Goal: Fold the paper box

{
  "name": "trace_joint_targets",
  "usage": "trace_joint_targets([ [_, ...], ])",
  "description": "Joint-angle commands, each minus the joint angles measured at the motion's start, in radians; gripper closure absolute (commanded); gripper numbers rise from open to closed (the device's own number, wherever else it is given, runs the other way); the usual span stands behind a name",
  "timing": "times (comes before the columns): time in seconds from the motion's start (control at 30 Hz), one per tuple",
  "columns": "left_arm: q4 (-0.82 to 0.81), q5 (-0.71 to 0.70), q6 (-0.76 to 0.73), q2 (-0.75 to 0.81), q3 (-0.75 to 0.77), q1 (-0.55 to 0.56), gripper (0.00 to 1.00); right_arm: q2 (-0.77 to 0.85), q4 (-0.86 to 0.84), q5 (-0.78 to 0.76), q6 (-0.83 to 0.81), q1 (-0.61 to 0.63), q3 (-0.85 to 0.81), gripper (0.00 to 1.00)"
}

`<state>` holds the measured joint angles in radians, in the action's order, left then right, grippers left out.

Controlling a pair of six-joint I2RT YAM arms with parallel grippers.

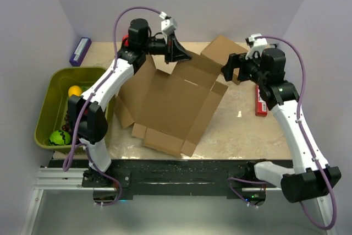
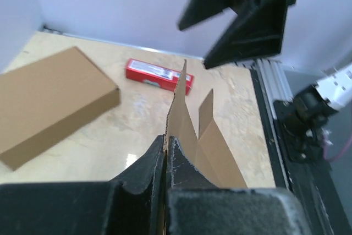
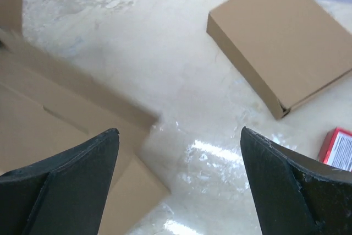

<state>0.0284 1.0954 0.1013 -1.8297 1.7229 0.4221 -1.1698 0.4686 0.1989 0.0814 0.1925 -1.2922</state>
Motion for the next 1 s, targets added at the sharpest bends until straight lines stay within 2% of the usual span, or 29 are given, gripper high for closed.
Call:
trace_joint_targets([
  [0.0,-0.398,-0.035,0.282,0.069,-0.062,-0.075,1.0,0.142,-0.171,0.017,0.125,-0.002,0.131,0.04],
  [0.2,-0.534,-0.032,0.379,0.079,-0.118,-0.109,1.0,0.164,-0.268,0.121,0.132,-0.002,0.287,0.06],
  [0.37,-0.547,-0.029,0.391,0.087,-0.12,-0.118,1.0,0.108,-0.387,0.154,0.181,-0.002,0.413,0.09],
  [0.7,-0.597,-0.008,0.436,0.09,-0.12,-0.125,1.0,0.079,-0.61,0.267,0.244,-0.001,0.531,0.13],
  [0.97,-0.761,0.02,0.53,0.096,-0.164,-0.126,1.0,0.078,-0.696,0.304,0.21,0.001,0.576,0.37],
])
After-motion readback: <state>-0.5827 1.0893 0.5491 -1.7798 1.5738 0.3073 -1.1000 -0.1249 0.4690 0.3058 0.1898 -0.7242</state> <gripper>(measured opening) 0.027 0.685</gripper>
